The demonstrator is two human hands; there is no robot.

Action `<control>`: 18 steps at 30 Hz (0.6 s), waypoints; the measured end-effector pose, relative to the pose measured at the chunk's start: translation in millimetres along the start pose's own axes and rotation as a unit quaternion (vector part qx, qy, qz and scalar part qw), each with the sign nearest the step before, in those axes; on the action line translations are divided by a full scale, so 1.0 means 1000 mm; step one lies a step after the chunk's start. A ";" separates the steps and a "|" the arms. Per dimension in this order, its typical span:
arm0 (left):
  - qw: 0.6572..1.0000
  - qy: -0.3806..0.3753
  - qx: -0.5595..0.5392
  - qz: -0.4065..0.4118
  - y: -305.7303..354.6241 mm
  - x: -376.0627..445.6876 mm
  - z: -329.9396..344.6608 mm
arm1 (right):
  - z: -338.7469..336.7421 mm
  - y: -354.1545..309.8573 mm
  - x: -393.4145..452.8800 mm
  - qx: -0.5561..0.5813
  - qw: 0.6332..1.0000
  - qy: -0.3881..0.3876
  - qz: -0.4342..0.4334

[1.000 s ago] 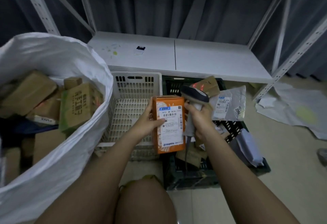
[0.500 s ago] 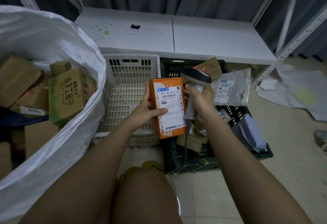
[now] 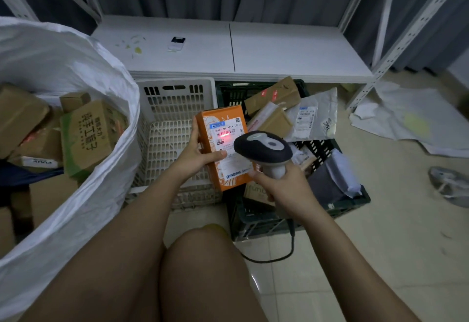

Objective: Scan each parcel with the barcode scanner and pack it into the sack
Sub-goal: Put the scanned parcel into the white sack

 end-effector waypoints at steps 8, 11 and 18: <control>1.000 -0.001 0.009 0.005 -0.002 0.003 0.000 | -0.006 0.005 -0.005 -0.016 0.999 0.039 0.021; 1.000 0.000 0.003 0.008 -0.003 0.004 0.000 | -0.005 0.007 -0.003 -0.007 0.999 0.032 0.019; 0.989 0.111 -0.048 0.083 0.029 -0.022 -0.012 | 0.006 -0.026 0.001 0.052 0.996 0.044 -0.059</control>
Point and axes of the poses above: each hand's wrist, its own x-axis towards the middle knuckle, its own z-axis out of the palm, y = z × x, the point moved 4 cm from there along x, towards the middle knuckle, and after that the axes turned 9 degrees about -y, right-handed, at the moved point
